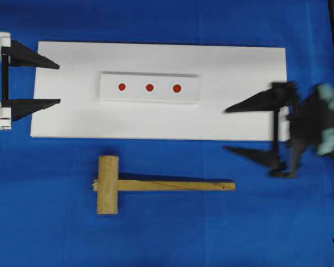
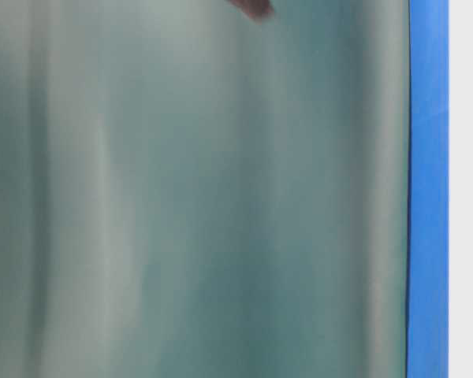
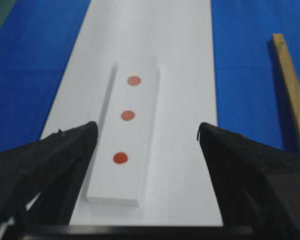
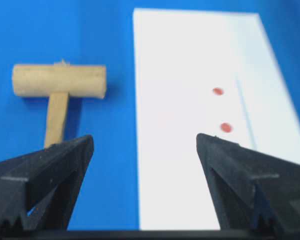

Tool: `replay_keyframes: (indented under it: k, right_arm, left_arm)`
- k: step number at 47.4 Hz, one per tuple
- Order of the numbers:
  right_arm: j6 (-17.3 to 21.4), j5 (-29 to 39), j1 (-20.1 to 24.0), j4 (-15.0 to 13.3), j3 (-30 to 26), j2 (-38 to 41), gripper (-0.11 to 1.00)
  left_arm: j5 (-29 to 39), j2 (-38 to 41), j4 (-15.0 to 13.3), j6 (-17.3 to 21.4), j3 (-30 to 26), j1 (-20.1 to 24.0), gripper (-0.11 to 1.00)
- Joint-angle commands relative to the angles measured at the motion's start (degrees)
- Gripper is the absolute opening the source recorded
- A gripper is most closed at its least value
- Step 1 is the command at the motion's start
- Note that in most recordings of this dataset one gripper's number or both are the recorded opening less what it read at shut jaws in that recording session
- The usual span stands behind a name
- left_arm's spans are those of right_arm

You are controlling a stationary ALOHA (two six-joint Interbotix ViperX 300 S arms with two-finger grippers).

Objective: Hit the mark with a hammer.

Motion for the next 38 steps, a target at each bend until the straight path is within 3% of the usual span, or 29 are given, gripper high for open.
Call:
replay_keyframes:
  k: [1, 11, 24, 30, 38]
  right_arm:
    - [-1.0, -0.8, -0.1, 0.2, 2.4, -5.4, 0.78]
    - [-6.5, -1.2, -0.1, 1.3, 8.2, -13.4, 0.78]
    - [-12.7, -6.9, -0.2, 10.0, 14.1, -22.2, 0.78]
    - [-13.3, -6.9, -0.2, 12.5, 16.5, -24.4, 0.78]
    - [-13.3, -6.9, -0.2, 12.8, 18.8, -25.3, 0.76]
  left_arm:
    - [-0.1, -0.4, 0.1, 0.2, -0.4, 0.1, 0.79]
    - [-0.1, -2.6, 0.0, 1.2, 0.1, 0.0, 0.79]
    - [3.3, -7.5, 0.1, 1.4, 2.3, 0.0, 0.79]
    - [4.9, -10.3, 0.1, 1.6, 3.3, 0.1, 0.79]
    - [6.9, -13.6, 0.1, 2.0, 4.5, 0.0, 0.79]
